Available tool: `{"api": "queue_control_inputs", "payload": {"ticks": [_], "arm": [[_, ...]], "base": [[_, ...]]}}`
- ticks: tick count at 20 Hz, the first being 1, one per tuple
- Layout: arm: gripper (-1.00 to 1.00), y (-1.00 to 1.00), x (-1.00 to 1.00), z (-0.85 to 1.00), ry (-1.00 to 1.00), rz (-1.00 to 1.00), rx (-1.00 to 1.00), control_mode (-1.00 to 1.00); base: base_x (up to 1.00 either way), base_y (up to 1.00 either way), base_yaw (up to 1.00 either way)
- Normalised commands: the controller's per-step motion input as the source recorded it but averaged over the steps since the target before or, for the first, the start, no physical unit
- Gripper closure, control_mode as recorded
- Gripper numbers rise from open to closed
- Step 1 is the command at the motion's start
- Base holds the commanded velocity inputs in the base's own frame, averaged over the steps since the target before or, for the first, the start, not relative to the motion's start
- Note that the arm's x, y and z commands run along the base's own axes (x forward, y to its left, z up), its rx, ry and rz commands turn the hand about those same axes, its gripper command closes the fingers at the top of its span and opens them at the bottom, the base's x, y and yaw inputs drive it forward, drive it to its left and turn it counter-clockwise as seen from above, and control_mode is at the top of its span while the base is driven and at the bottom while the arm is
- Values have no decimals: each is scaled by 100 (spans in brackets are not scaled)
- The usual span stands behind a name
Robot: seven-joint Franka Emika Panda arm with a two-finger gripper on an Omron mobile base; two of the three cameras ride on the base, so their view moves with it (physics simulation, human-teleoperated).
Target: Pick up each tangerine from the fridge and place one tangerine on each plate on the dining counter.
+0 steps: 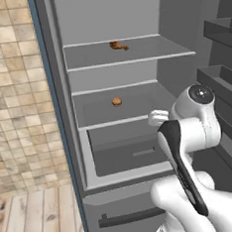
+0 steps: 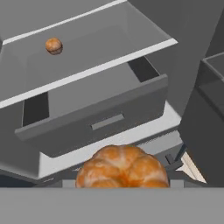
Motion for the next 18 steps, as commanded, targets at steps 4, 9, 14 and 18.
{"api": "queue_control_inputs", "payload": {"ticks": [4, 9, 14, 18], "arm": [[100, 0, -13, -27, -1, -2, 3, -100], [100, 0, 0, -9, -5, -2, 0, -100], [100, 0, 0, -8, -6, -3, 0, -100], [100, 0, 0, -4, 0, -1, 0, 100]], "base": [[0, 0, 0], [0, 0, 0], [0, 0, 0], [-5, 9, -5]]}}
